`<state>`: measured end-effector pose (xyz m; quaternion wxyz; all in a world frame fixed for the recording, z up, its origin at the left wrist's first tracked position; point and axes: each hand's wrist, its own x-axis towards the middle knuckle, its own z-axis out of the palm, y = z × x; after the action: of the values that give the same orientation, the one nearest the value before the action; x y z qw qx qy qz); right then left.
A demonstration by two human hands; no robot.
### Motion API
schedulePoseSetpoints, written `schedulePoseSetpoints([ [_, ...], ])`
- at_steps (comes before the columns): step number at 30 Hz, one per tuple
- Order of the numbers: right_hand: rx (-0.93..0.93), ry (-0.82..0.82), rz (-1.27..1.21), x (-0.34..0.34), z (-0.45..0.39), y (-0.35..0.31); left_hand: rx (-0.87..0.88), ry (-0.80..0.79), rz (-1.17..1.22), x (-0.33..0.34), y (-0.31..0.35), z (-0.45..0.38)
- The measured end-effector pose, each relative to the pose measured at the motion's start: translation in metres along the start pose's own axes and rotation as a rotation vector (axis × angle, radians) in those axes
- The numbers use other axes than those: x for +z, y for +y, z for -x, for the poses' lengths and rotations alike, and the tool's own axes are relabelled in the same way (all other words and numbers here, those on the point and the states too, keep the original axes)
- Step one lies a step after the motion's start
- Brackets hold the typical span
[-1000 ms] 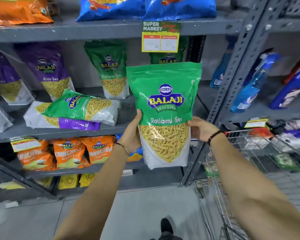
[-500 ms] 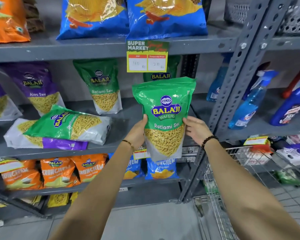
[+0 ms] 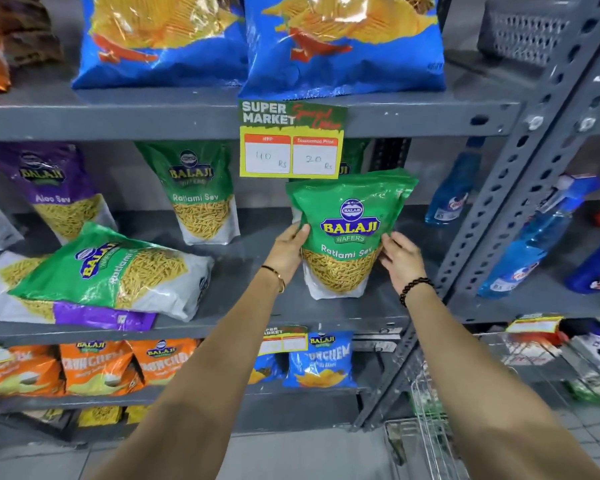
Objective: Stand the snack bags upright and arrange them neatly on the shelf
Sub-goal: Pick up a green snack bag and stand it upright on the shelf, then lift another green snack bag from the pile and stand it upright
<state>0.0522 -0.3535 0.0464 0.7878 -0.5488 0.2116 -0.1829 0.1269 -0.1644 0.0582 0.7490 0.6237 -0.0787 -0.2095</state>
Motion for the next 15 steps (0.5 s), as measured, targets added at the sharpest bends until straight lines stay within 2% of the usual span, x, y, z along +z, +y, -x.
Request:
schedulePoseSetpoints([
  [3, 0.049, 0.069, 0.018, -0.001, 0.006, 0.014, -0.017, 0.064, 0.024, -0.008, -0.007, 0.005],
  [6, 0.110, 0.281, 0.016, 0.003, 0.017, 0.035, -0.101, 0.135, 0.070, -0.020, -0.021, 0.027],
  [9, 0.171, 0.467, 0.019, 0.016, 0.035, 0.060, -0.209, 0.125, 0.162, -0.040, -0.034, 0.055],
  [12, 0.198, 0.514, 0.077, 0.038, 0.058, 0.084, -0.312, 0.160, 0.230, -0.064, -0.044, 0.085],
  [15, 0.196, 0.513, 0.200, 0.071, 0.086, 0.102, -0.335, 0.230, 0.317, -0.099, -0.052, 0.115],
])
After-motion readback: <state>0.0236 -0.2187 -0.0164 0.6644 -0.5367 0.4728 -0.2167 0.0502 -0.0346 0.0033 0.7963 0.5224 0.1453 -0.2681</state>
